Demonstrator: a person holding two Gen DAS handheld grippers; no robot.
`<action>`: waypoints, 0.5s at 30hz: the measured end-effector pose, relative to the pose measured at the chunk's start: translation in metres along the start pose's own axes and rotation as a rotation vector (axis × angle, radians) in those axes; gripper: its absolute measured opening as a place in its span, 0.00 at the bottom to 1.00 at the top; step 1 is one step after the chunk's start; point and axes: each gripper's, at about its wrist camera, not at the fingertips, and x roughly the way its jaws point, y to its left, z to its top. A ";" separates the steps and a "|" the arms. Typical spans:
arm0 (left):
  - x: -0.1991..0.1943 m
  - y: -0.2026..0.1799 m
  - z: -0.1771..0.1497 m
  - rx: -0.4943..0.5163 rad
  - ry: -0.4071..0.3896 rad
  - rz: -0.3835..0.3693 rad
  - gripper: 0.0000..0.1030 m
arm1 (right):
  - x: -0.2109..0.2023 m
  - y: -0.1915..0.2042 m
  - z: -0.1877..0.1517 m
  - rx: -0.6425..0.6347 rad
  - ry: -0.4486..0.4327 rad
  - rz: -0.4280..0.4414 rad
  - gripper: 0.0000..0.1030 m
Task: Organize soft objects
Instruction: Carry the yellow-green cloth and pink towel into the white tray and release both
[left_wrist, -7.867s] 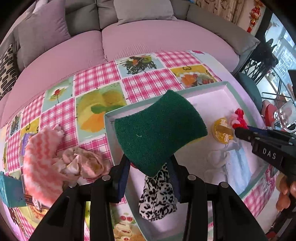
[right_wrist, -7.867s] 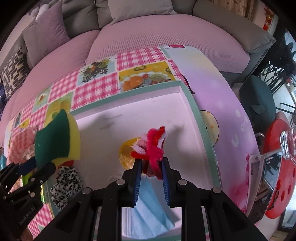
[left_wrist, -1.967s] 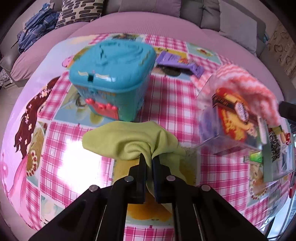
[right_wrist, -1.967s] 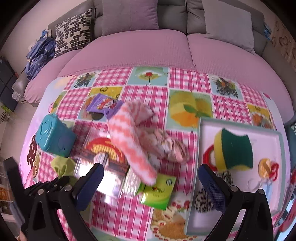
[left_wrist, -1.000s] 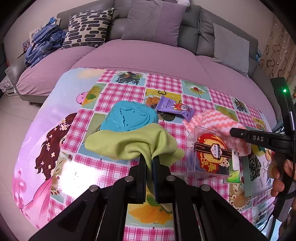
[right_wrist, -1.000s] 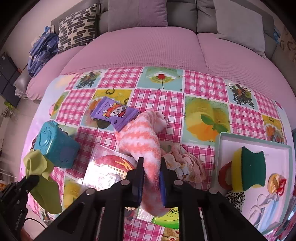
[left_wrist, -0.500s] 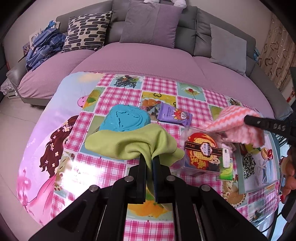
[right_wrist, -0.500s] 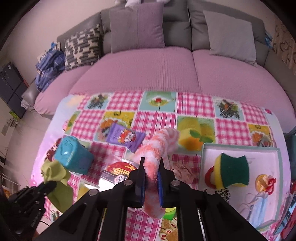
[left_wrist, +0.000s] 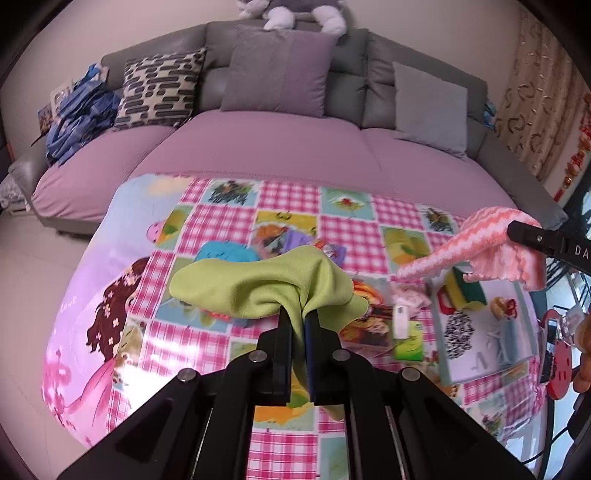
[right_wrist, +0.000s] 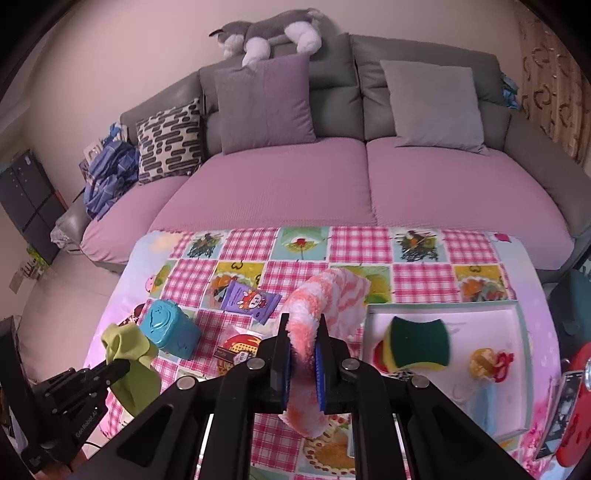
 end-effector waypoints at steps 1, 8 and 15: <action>-0.003 -0.006 0.003 0.010 -0.006 -0.003 0.06 | -0.006 -0.004 0.000 0.005 -0.010 -0.006 0.10; -0.020 -0.051 0.022 0.074 -0.047 -0.049 0.06 | -0.041 -0.036 0.000 0.026 -0.061 -0.038 0.10; -0.024 -0.109 0.030 0.151 -0.068 -0.121 0.06 | -0.067 -0.078 -0.003 0.063 -0.092 -0.090 0.10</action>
